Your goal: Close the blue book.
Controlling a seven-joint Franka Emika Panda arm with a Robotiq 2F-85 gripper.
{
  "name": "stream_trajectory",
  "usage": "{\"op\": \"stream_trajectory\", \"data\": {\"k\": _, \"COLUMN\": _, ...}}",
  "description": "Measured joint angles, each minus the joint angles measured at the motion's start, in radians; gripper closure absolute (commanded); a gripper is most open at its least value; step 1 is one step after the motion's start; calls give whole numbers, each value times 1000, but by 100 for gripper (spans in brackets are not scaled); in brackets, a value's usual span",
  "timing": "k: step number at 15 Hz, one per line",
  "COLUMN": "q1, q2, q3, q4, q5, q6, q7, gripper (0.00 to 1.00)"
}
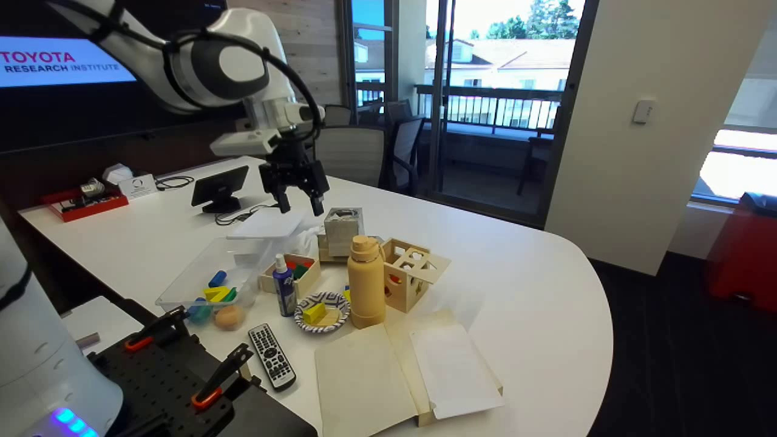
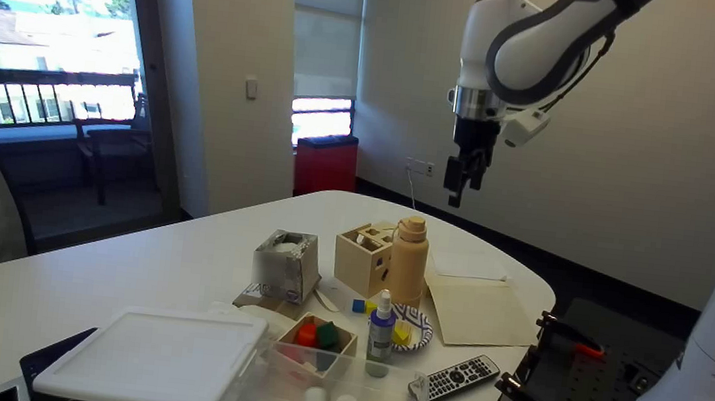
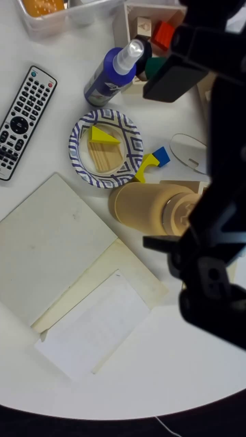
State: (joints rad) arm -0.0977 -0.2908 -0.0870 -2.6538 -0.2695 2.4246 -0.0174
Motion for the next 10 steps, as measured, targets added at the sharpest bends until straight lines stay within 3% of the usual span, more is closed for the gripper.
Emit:
{"op": "stream_trajectory", "data": {"k": 4, "q1": -77, "q2": 201, "q3": 29, "q4": -70, "q5": -221, "q6": 261, "q7": 275, "gripper": 0}}
{"op": "stream_trajectory", "data": {"k": 8, "q1": -116, "q2": 383, "q3": -18, "q4": -41, "q5": -539, "q6": 304, "q7": 610, "gripper": 0}}
{"op": "stream_trajectory", "data": {"k": 10, "q1": -116, "q2": 483, "q3": -40, "q4": -16, "q5": -631, "q6": 304, "q7": 733, "gripper": 0}}
